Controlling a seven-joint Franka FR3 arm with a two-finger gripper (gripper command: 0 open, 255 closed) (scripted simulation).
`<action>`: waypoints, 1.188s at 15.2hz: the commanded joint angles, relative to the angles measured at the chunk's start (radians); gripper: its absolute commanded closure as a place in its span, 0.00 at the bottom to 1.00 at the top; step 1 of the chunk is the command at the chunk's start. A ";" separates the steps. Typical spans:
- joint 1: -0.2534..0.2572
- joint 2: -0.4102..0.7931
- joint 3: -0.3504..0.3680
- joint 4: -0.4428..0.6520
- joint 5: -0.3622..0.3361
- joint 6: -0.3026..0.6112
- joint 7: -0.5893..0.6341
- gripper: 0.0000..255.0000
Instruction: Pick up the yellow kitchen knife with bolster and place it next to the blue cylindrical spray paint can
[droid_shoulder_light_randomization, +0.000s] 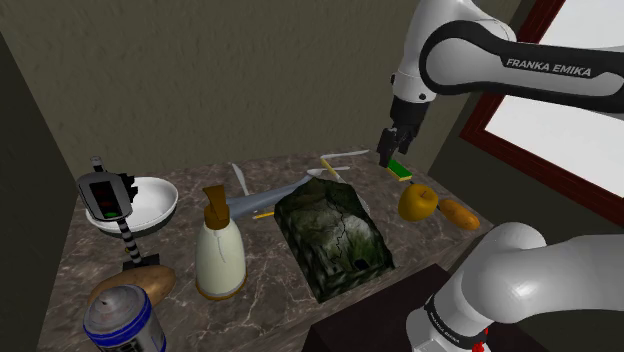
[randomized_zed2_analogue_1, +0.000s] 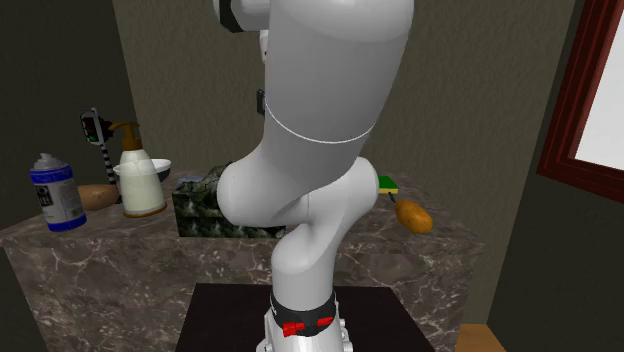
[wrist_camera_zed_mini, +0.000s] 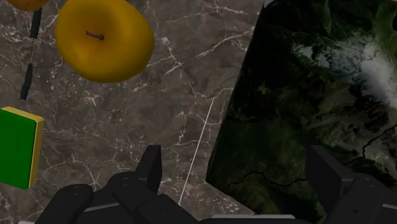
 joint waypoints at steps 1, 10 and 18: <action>0.000 0.000 0.000 0.000 0.000 0.000 0.000 0.00; -0.046 0.294 -0.058 0.001 0.031 0.273 0.059 0.00; -0.072 0.595 -0.110 0.086 0.094 0.469 0.079 0.00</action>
